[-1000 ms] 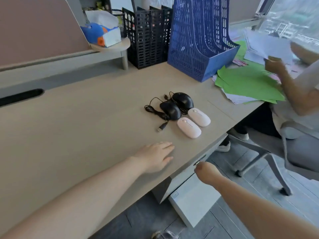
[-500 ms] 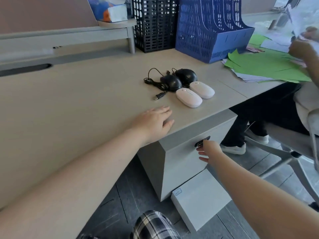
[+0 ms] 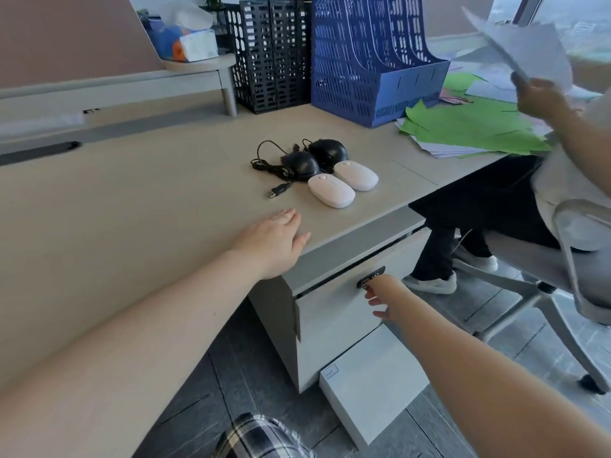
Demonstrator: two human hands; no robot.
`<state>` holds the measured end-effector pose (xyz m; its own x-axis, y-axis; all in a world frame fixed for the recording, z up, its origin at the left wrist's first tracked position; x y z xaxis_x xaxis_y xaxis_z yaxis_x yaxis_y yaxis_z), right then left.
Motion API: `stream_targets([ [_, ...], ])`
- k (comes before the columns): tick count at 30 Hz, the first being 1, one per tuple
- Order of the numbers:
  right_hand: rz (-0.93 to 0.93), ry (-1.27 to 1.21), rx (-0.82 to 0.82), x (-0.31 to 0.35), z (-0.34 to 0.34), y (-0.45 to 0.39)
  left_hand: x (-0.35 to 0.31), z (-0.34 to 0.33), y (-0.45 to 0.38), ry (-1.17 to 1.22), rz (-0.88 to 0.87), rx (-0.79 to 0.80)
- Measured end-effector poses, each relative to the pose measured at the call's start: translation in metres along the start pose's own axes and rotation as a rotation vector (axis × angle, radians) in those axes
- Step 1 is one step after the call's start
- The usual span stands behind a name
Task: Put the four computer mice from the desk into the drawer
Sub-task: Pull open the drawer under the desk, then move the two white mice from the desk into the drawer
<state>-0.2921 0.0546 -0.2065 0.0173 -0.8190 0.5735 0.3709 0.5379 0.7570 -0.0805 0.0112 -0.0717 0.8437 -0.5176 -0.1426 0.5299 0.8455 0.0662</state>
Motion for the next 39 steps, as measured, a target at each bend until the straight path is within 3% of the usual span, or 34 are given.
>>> stream_targets([
  [2, 0.091, 0.221, -0.125, 0.001, 0.019, 0.009, -0.001, 0.001, 0.0, -0.006, 0.019, 0.009],
  [5, 0.563, 0.588, -0.569, 0.017, 0.04, 0.036, -0.006, 0.001, 0.004, -0.014, 0.051, 0.015],
  [6, 0.715, 0.606, -0.607, 0.021, 0.039, 0.043, -0.009, 0.001, 0.007, -0.025, 0.058, 0.012],
  [8, 0.868, 0.72, -0.506, 0.026, 0.028, 0.05, -0.017, 0.0, 0.016, -0.047, 0.064, 0.002],
  [11, 0.757, 0.96, -0.361, 0.019, 0.014, 0.046, -0.027, -0.002, 0.03, -0.057, 0.06, -0.008],
  [23, 0.615, 1.176, -0.437, -0.017, 0.056, 0.068, -0.04, -0.014, 0.054, -0.112, 0.048, 0.014],
  [33, 0.315, 1.28, -0.461, -0.068, 0.104, 0.082, -0.044, -0.008, 0.059, -0.144, 0.05, 0.035],
  [39, 0.292, 1.226, -0.447, -0.065, 0.108, 0.081, -0.039, 0.0, 0.051, -0.178, 0.04, -0.019],
])
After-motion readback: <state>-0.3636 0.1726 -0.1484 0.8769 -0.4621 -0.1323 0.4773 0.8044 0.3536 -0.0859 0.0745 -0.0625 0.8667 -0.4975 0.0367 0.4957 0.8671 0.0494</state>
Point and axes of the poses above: each hand's wrist, its own y-axis away from the middle knuckle, its own z-axis out of the back of the hand, x = y × z, the point moved 4 cm from there along -y, towards the middle knuckle, and after that the axes turned 5 degrees about -z, right-handed, at the moved point
